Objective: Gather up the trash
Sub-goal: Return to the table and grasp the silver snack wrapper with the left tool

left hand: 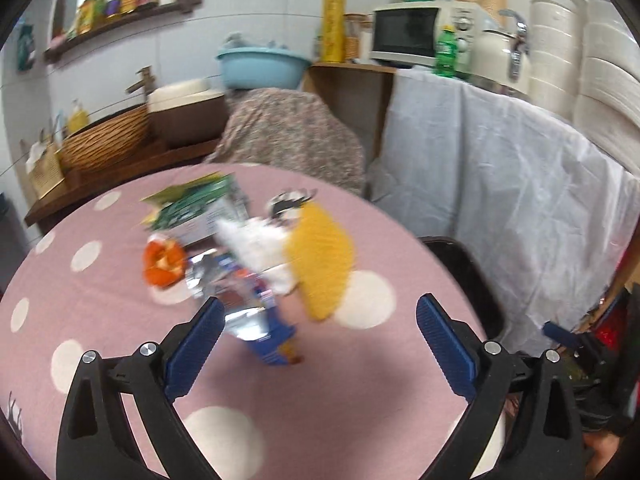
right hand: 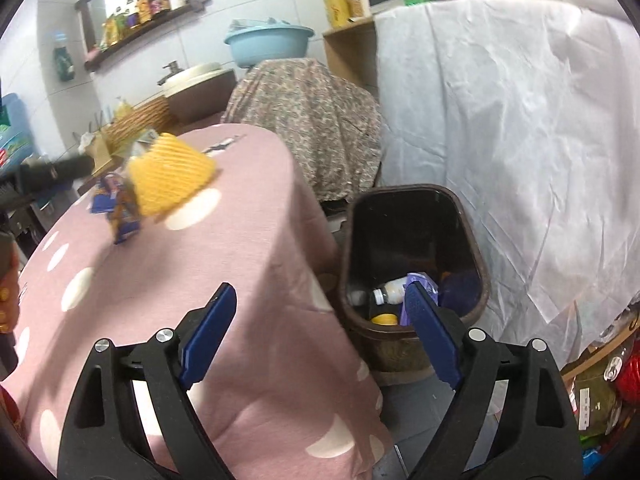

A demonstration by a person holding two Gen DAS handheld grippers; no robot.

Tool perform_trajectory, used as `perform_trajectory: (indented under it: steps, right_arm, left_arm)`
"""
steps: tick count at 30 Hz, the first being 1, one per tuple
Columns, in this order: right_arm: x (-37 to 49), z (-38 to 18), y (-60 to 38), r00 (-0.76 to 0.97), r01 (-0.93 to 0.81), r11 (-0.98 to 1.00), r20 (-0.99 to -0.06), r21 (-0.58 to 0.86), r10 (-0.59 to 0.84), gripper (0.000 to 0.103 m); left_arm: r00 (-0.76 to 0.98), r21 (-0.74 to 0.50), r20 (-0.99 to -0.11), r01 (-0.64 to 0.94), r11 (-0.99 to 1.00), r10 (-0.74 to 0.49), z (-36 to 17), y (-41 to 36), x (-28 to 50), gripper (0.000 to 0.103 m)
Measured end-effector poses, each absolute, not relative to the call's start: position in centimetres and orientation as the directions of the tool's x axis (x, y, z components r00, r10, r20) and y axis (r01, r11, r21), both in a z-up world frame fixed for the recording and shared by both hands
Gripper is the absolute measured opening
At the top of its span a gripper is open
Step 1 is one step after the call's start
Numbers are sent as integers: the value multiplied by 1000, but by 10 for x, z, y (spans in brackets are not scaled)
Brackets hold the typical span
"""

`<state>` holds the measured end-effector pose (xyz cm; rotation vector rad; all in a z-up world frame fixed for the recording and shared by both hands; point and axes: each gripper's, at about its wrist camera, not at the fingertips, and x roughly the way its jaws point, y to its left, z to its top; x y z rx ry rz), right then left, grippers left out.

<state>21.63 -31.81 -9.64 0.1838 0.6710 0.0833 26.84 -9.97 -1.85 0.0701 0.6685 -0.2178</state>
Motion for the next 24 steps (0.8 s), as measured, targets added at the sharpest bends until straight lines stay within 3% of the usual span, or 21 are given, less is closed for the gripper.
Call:
perform_trajectory:
  steps: [10,16,22,24]
  right_arm:
    - [201,-90,-286,776,-72,977,-605,201,181,86]
    - [196,-84,-278,781,-80,978,-598,191,181,86]
    - [193,-78,-273,785,-89,980,-593,179,179,86]
    - [194,-77,-272,785,-96,979,-591,181,187,86]
  left_arm:
    - [740,50,-666,176,983,-99,-39,-63,282,94]
    - [719,90,-692,174,981,-65,-46,-73,307,87]
    - [682,108,-731,145,984,-21,-60,-71,325,58]
    - [678,82,-734,141,987,-36,-59,-65,323,43]
